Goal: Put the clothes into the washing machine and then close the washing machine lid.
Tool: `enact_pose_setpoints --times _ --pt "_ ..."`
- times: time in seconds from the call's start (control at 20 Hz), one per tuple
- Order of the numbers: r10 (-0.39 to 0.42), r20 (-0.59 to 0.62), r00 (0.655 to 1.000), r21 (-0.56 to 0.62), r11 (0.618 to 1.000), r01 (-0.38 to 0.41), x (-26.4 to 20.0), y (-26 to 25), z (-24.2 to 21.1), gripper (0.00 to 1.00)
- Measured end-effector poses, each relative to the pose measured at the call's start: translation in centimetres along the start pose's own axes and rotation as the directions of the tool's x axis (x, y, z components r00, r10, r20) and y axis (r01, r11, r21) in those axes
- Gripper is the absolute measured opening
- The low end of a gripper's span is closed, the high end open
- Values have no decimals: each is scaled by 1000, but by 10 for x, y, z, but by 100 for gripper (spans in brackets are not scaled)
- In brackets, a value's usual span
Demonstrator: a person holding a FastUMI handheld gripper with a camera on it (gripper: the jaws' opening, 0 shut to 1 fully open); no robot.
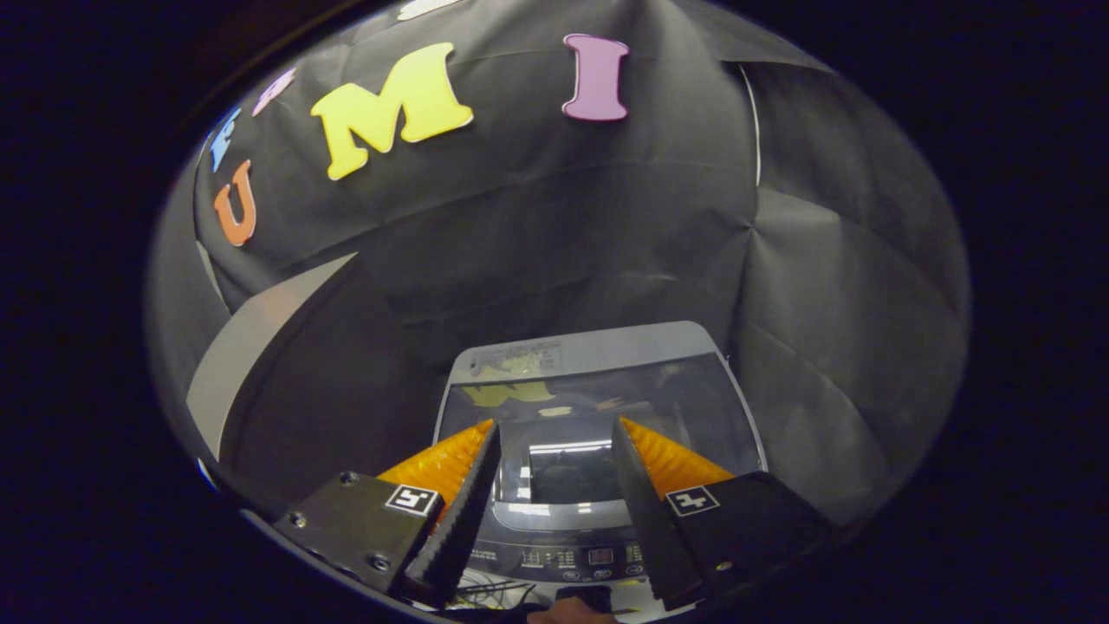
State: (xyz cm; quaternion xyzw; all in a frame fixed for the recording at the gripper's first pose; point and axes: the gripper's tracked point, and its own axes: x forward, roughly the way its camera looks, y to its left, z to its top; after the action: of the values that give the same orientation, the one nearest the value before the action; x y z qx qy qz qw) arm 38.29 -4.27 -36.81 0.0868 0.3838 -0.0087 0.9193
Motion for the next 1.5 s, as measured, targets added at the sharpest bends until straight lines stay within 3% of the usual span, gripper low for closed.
enact_pose_setpoints --times 0.6,0.75,1.25,1.5 --pt "-56 61 997 2 998 56 -30 24 7 82" --pt "-62 105 993 -1 998 63 -56 40 14 82" --pt "-204 270 941 -53 973 226 -174 35 4 83" --pt "-212 349 913 -12 973 230 -223 33 10 83"
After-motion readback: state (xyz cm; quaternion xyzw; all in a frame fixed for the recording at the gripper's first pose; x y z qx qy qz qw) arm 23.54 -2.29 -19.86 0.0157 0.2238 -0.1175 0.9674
